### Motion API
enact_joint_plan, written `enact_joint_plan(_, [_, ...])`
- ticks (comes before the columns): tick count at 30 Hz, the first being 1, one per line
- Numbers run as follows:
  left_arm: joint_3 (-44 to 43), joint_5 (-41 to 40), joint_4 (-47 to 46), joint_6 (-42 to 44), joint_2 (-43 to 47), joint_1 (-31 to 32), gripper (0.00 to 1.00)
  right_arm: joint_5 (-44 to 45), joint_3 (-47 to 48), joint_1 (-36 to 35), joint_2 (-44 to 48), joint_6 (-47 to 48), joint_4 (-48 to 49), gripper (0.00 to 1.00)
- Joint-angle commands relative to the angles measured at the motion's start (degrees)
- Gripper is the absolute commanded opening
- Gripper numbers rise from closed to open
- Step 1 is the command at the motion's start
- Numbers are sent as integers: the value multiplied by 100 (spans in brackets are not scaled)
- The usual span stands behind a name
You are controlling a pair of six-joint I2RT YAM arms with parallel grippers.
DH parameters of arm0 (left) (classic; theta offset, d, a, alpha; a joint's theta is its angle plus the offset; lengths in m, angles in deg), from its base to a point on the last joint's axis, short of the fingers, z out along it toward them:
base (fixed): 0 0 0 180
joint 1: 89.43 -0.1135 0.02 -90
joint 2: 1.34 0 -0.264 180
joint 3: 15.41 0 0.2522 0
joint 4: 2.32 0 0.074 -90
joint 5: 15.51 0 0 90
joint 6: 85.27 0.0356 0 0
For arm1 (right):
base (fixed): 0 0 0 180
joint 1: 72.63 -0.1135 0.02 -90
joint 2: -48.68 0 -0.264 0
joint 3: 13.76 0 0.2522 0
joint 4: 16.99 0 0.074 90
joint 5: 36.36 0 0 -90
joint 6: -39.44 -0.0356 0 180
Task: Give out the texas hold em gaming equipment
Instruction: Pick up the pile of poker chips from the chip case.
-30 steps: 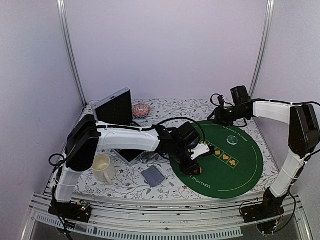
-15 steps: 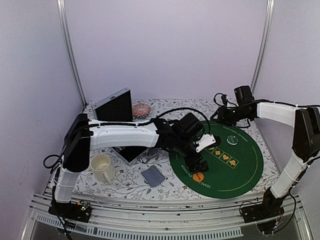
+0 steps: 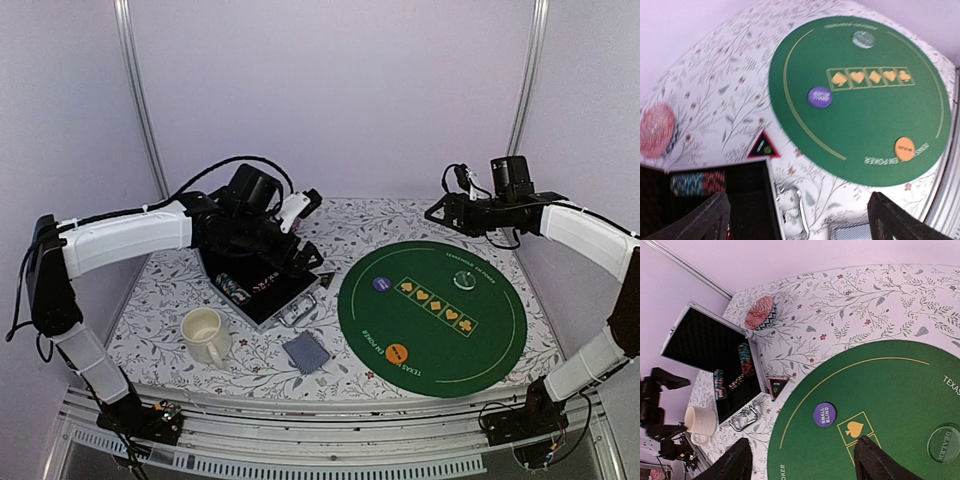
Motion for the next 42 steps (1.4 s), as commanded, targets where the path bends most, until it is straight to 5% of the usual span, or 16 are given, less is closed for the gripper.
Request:
enact_joint_plan(1, [617, -190, 234, -422, 261, -157, 98, -522, -155, -1, 445, 298, -41, 80])
enact_joint_plan(5, [994, -57, 344, -679, 425, -152, 98, -651, -267, -131, 611, 414, -90, 99])
enact_joint_plan(19, [1298, -428, 173, -988, 764, -161, 98, 246, -214, -864, 829, 826, -599, 99])
enact_joint_plan(32, [1444, -1016, 1, -1144, 858, -235, 98, 48, -583, -920, 1428, 981, -24, 99])
enact_joint_plan(40, [1088, -2564, 1182, -1571, 510, -668, 98, 127, -651, -915, 1498, 1004, -27, 99])
enact_joint_plan(42, [945, -2717, 1572, -1549, 177, -761, 92, 112, -666, -917, 1490, 1005, 10, 99])
